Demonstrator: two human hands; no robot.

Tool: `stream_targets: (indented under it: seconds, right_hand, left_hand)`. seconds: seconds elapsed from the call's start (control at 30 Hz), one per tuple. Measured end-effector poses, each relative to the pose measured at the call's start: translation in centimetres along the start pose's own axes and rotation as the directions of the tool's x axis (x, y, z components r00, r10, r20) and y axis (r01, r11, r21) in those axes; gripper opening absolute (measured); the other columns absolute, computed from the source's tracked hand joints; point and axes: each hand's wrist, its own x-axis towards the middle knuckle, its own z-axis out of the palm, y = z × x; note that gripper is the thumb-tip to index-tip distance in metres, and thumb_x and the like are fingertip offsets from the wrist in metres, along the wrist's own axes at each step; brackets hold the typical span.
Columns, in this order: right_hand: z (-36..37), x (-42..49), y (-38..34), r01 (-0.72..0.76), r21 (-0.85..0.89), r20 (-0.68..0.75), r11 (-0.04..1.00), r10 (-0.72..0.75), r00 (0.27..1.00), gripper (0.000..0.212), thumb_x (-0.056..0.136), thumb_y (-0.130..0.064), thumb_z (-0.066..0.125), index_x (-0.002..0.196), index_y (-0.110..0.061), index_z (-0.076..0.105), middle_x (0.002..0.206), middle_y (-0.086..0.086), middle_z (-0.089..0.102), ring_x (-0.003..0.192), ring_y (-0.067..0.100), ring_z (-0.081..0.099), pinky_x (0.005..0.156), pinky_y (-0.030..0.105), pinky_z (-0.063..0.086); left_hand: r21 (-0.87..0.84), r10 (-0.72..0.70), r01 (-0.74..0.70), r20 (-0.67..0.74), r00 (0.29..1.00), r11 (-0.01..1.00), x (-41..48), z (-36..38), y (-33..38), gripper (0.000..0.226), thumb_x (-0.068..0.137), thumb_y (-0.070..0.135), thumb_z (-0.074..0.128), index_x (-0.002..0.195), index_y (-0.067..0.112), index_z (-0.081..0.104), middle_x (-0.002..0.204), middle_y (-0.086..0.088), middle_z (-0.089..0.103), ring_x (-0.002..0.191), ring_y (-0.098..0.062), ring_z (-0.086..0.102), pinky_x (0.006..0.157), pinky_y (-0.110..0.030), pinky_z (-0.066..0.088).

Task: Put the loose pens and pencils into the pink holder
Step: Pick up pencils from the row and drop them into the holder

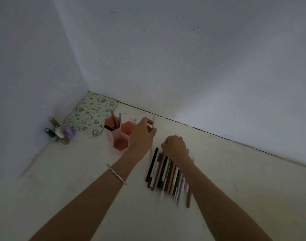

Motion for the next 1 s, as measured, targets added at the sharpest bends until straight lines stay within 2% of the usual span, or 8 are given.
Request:
stream_targets:
  seconds: [0.1,0.3,0.4,0.53,0.67,0.8,0.9,1.0]
  right_hand:
    - [2.1,-0.3,-0.5,0.034,-0.263,0.063,0.964,-0.018,0.998,0.037,0.092,-0.042,0.051,0.080,-0.009,0.060,0.094,0.008,0.062,0.099,0.026,0.052,0.084,0.035,0.042]
    - [4.7,-0.2,-3.1,0.014,-0.206,0.010,0.979,-0.012,1.000,0.031,0.089,-0.039,0.051,0.072,-0.014,0.054,0.086,0.003,0.051,0.097,0.025,0.049,0.084,0.035,0.038]
    - [5.0,0.0,-4.2,-0.076,0.024,0.037,0.997,0.075,0.996,0.033,0.086,-0.036,0.055,0.064,-0.012,0.052,0.074,0.006,0.055,0.084,0.025,0.053,0.079,0.033,0.044]
    - [2.1,1.1,-5.0,-0.169,0.537,0.007,0.827,0.196,0.981,0.027,0.084,-0.027,0.065,0.065,-0.010,0.055,0.061,0.003,0.054,0.053,0.015,0.049,0.056,0.023,0.038]
    - [-2.6,2.0,-5.9,-0.030,0.745,-0.173,0.666,0.238,0.956,0.015,0.087,-0.020,0.061,0.093,-0.006,0.058,0.078,0.010,0.064,0.064,0.018,0.055,0.054,0.025,0.041]
    - [-5.1,1.2,-7.6,0.180,0.816,-0.338,0.549,0.199,0.920,0.018,0.090,-0.010,0.055,0.105,-0.017,0.049,0.077,0.015,0.064,0.063,0.020,0.058,0.050,0.010,0.041]
    - [-6.0,0.5,-9.5,0.278,0.808,-0.414,0.520,0.164,0.896,0.015,0.093,-0.014,0.055,0.105,-0.021,0.050,0.082,0.009,0.068,0.068,0.018,0.064,0.054,0.011,0.044]
    - [-5.9,-0.4,-11.9,0.381,0.775,-0.474,0.504,0.066,0.878,0.015,0.093,-0.016,0.057,0.106,-0.023,0.051,0.086,0.003,0.070,0.077,0.014,0.068,0.062,0.015,0.051]
  left_hand:
    - [-0.101,0.078,-0.088,-0.101,0.992,0.991,0.2,-2.0,0.7,0.041,0.094,0.017,0.062,0.133,0.021,0.049,0.089,0.002,0.065,0.069,-0.002,0.061,0.060,-0.008,0.048]
    - [-0.114,0.103,-0.122,-0.161,0.982,0.986,-0.4,-3.9,-0.5,0.049,0.095,0.015,0.060,0.139,0.028,0.045,0.089,0.005,0.062,0.072,-0.002,0.062,0.061,-0.009,0.051]
    - [-0.186,0.072,-0.114,-0.220,0.973,0.976,-0.5,-5.0,-0.7,0.048,0.095,0.016,0.061,0.139,0.028,0.047,0.091,0.003,0.064,0.078,-0.008,0.067,0.073,-0.026,0.059]
    - [-0.205,0.101,-0.223,-0.476,0.873,0.953,1.1,-8.6,-1.0,0.048,0.095,0.017,0.060,0.139,0.026,0.046,0.086,0.016,0.061,0.072,0.007,0.064,0.064,-0.008,0.052]
    - [-0.150,0.110,-0.263,-0.639,0.762,0.953,3.0,-12.1,-2.3,0.050,0.095,0.022,0.057,0.141,0.028,0.041,0.092,0.006,0.064,0.076,0.000,0.064,0.072,-0.011,0.051]
    - [0.001,0.177,-0.209,-0.532,0.828,0.978,3.1,-11.7,-4.1,0.043,0.096,0.017,0.055,0.136,0.028,0.044,0.094,0.005,0.065,0.084,-0.012,0.065,0.080,-0.028,0.054]
    - [0.135,0.199,-0.156,-0.426,0.882,0.979,2.7,-10.7,-5.9,0.034,0.098,0.019,0.052,0.132,0.019,0.051,0.115,-0.002,0.066,0.107,-0.019,0.062,0.091,-0.033,0.048]
    - [0.156,0.170,-0.106,-0.489,0.856,0.982,2.4,-10.8,-6.7,0.032,0.099,0.016,0.047,0.129,0.009,0.056,0.126,-0.009,0.061,0.119,-0.027,0.055,0.100,-0.037,0.042]
